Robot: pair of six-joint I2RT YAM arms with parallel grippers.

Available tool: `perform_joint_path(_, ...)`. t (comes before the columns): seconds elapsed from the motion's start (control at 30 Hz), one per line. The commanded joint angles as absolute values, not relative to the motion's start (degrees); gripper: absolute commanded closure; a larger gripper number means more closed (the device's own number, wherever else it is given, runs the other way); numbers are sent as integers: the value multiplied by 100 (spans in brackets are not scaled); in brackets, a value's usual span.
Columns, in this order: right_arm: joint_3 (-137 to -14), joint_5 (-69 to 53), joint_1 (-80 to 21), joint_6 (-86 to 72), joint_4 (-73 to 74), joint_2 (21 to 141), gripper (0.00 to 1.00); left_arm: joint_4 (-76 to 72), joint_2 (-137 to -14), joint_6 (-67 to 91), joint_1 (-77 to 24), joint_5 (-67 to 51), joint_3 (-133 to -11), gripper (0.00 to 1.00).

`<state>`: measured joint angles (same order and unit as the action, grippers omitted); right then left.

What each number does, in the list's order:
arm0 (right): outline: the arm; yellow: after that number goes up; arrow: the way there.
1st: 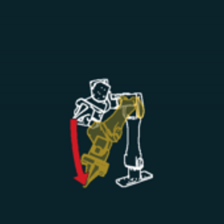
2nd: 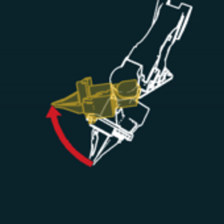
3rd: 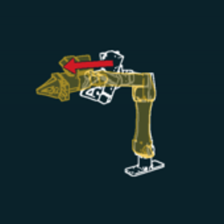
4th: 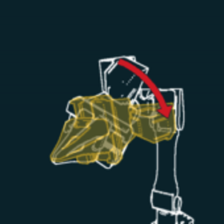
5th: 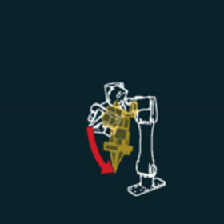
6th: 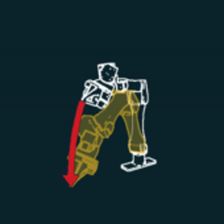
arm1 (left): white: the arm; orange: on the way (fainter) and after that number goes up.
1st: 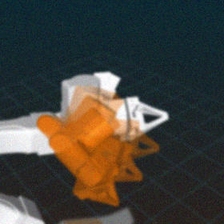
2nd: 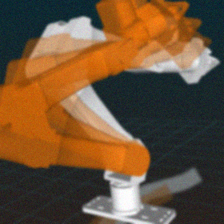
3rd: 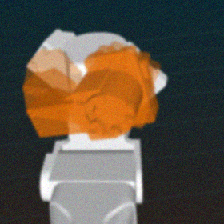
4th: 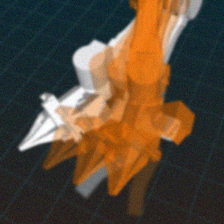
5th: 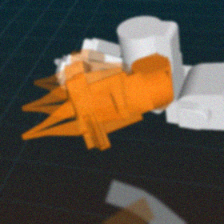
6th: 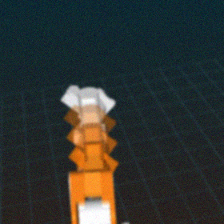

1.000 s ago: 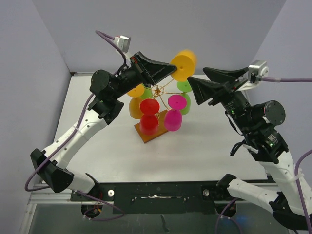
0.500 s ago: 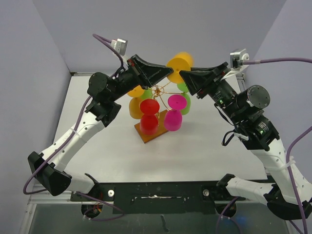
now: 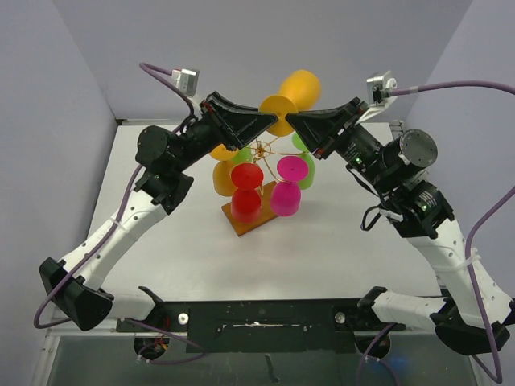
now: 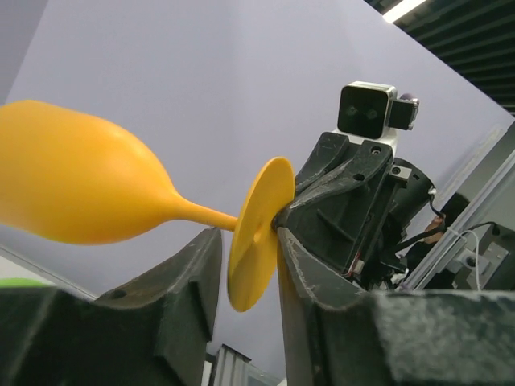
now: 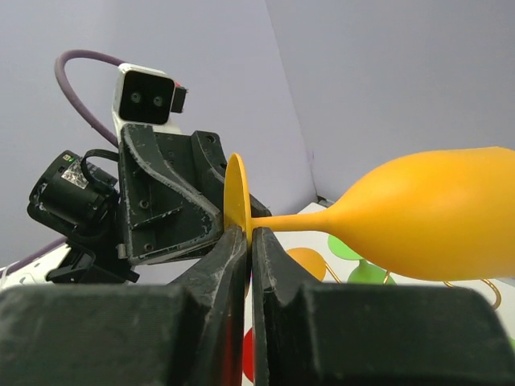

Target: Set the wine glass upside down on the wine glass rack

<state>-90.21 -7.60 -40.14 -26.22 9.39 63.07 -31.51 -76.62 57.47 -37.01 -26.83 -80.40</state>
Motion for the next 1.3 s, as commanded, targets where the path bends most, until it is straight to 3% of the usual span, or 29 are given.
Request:
perform_joint_path(0.0, -9149, -971, -3935, -2646, 376, 6468, 100, -3093, -7321, 5461, -3610, -2432, -7979, 63)
perform_joint_path(0.17, -9310, -1035, -3524, -2726, 43, 6762, 100, -2323, -6943, 5250, -3162, -1811, -7753, 47)
perform_joint_path(0.27, -9325, -1585, -2772, -3281, -345, 6999, 100, -2046, -6597, 5170, -2794, -1308, -7385, 42)
perform_joint_path(0.47, -9302, -2516, -1510, -4690, -1057, 7714, 100, -864, -5816, 4029, -2307, -431, -6859, 41)
perform_joint_path(0.8, -9790, -3097, -1116, -5504, -913, 8824, 100, 854, -4363, 2724, -2233, 2546, -5633, 41)
perform_joint_path(1.27, -10121, -3677, -1437, -5394, 63, 9503, 100, 1277, -3929, 2990, -2224, 2527, -3877, 41)
